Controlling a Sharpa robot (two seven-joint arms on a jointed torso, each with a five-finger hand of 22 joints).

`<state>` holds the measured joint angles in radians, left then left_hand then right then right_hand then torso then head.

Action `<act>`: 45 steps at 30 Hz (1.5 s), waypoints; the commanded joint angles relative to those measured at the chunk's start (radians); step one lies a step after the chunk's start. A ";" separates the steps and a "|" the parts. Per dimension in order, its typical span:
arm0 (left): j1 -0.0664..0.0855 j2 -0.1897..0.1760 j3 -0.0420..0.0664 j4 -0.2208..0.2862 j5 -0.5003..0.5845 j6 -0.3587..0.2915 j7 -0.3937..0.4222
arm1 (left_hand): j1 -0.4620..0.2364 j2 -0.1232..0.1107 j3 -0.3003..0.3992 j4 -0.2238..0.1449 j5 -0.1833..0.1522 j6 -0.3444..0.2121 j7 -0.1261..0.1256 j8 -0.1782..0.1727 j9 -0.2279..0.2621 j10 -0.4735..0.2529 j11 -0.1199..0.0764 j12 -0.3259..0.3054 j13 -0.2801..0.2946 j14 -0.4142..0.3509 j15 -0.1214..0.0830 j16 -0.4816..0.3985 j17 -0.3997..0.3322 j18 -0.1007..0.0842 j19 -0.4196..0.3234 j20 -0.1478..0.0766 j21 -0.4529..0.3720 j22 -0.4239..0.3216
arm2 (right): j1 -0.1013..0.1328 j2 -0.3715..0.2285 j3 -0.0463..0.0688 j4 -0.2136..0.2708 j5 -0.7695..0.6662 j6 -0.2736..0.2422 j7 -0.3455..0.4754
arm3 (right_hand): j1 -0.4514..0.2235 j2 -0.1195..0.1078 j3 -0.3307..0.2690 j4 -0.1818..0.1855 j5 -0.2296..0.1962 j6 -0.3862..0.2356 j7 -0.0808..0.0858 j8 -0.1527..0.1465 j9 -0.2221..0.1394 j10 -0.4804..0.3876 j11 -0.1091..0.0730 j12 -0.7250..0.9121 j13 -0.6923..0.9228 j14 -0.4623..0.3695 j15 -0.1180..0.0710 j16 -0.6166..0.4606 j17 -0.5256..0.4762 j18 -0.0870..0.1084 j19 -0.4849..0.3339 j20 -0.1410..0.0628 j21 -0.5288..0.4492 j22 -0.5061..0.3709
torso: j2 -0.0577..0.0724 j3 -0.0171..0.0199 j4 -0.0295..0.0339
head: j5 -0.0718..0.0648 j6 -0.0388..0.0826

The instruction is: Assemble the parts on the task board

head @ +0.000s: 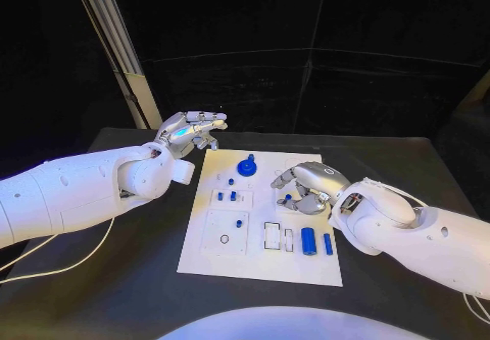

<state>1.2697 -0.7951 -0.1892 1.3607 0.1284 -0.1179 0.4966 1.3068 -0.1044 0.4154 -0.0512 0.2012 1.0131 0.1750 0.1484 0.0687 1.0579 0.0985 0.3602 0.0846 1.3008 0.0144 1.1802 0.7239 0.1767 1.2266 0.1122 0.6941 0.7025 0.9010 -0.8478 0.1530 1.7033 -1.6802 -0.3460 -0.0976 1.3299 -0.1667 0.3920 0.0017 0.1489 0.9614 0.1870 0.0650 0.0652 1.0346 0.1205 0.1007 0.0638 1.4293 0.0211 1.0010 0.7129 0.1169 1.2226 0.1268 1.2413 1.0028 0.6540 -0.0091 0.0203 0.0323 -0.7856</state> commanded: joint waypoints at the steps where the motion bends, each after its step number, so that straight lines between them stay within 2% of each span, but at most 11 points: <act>1: 0.001 0.001 0.001 0.001 0.003 0.017 0.001 | 0.000 0.008 -0.004 0.001 0.003 -0.003 0.002 0.001 -0.001 -0.006 0.002 0.005 0.000 -0.008 -0.001 -0.004 -0.001 0.006 0.000 -0.001 -0.006 -0.001 | 0.005 -0.014 0.005 -0.004 0.027 0.046 -0.055 | 0.009 -0.007 -0.031 0.004 -0.005 -0.016 0.002 -0.003 0.000 -0.020 0.004 -0.005 0.000 0.001 0.008 -0.006 -0.010 0.007 -0.002 0.006 -0.007 -0.007 | 0.001 0.0003 0.0015 | -0.008 0.006; 7: 0.001 0.002 0.000 -0.001 0.003 0.019 -0.001 | 0.000 0.008 -0.004 0.001 0.003 -0.003 0.002 0.001 -0.001 -0.006 0.002 0.005 0.000 -0.008 -0.001 -0.004 -0.001 0.006 0.000 -0.001 -0.006 -0.001 | 0.009 -0.028 0.009 -0.010 0.005 0.099 -0.072 | 0.026 0.001 -0.075 0.012 -0.004 -0.018 -0.002 -0.001 0.001 -0.038 0.002 0.001 0.001 0.002 0.007 -0.009 -0.018 0.007 -0.001 0.007 -0.012 -0.012 | 0.002 -0.0005 0.0007 | -0.009 0.006; 14: 0.001 0.004 0.000 -0.003 0.003 0.021 -0.002 | 0.000 0.008 -0.004 0.001 0.003 -0.003 0.002 0.001 -0.001 -0.006 0.002 0.005 0.000 -0.008 -0.001 -0.004 -0.001 0.006 0.000 -0.001 -0.006 -0.001 | 0.010 -0.026 0.010 -0.013 -0.013 0.138 -0.073 | 0.045 0.019 -0.096 0.018 -0.002 0.003 -0.009 0.003 0.004 -0.026 -0.004 0.021 0.003 0.006 0.003 -0.002 -0.013 0.005 0.009 0.004 -0.007 -0.004 | 0.003 -0.0007 0.0001 | -0.009 0.005; 19: 0.001 0.004 0.000 -0.004 0.003 0.022 -0.003 | 0.000 0.008 -0.004 0.001 0.003 -0.003 0.002 0.001 -0.001 -0.006 0.002 0.005 0.000 -0.008 -0.001 -0.004 -0.001 0.006 0.000 -0.001 -0.006 -0.001 | 0.010 -0.015 0.010 -0.023 -0.025 0.158 -0.075 | 0.070 0.044 -0.081 0.018 -0.007 0.026 -0.017 0.005 0.004 0.002 -0.011 0.042 0.002 0.013 -0.003 0.016 0.006 -0.001 0.031 0.000 0.012 0.026 | 0.002 -0.0013 0.0021 | -0.010 0.003; 24: 0.001 0.004 0.000 -0.005 0.003 0.022 -0.003 | 0.000 0.008 -0.004 0.001 0.003 -0.003 0.002 0.001 -0.001 -0.006 0.002 0.005 0.000 -0.008 -0.001 -0.004 -0.001 0.006 0.000 -0.001 -0.006 -0.001 | 0.010 -0.005 0.010 -0.033 -0.040 0.173 -0.078 | 0.090 0.064 -0.035 0.018 -0.023 0.053 -0.022 0.007 0.005 0.043 -0.018 0.052 -0.001 0.025 -0.010 0.049 0.042 -0.009 0.057 -0.006 0.039 0.066 | 0.002 -0.0006 0.0023 | -0.009 0.002; 34: 0.001 0.003 0.000 -0.005 0.003 0.024 -0.005 | 0.000 0.008 -0.004 0.001 0.003 -0.003 0.002 0.001 -0.001 -0.006 0.002 0.005 0.000 -0.008 -0.001 -0.004 -0.001 0.006 0.000 -0.001 -0.006 -0.001 | 0.010 0.004 0.010 -0.042 -0.064 0.194 -0.084 | 0.091 0.060 0.026 0.020 -0.029 0.088 -0.025 0.007 0.005 0.090 -0.026 0.044 -0.002 0.031 -0.016 0.080 0.072 -0.015 0.074 -0.012 0.062 0.097 | 0.002 0.0000 0.0000 | -0.008 -0.002; 45: 0.001 0.003 0.000 -0.007 0.003 0.025 -0.007 | 0.000 0.008 -0.004 0.001 0.003 -0.003 0.002 0.001 -0.001 -0.006 0.002 0.005 0.000 -0.008 -0.001 -0.004 -0.001 0.006 0.000 -0.001 -0.006 -0.001 | 0.010 0.011 0.010 -0.045 -0.070 0.191 -0.089 | 0.086 0.055 0.047 0.022 -0.035 0.100 -0.026 0.006 0.004 0.108 -0.029 0.038 -0.001 0.032 -0.017 0.093 0.084 -0.017 0.080 -0.014 0.070 0.109 | 0.001 -0.0003 0.0007 | -0.010 -0.005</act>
<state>1.2695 -0.7924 -0.1900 1.3540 0.1286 -0.1067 0.4877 1.3068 -0.1044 0.4155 -0.0511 0.2012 1.0131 0.1749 0.1483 0.0690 1.0579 0.0985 0.3602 0.0845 1.3008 0.0144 1.1803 0.7242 0.1766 1.2267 0.1122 0.6941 0.7028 0.9095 -0.8383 0.1633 1.6576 -1.7363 -0.1633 -0.1807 1.4162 -0.1076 0.4326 0.0228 0.1198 1.0539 0.1615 0.0695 0.0692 1.1347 0.0930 0.1457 0.0634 1.4528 0.0052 1.0890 0.7956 0.1166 1.2941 0.1123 1.3060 1.1096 0.6557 -0.0092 0.0210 0.0227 -0.7899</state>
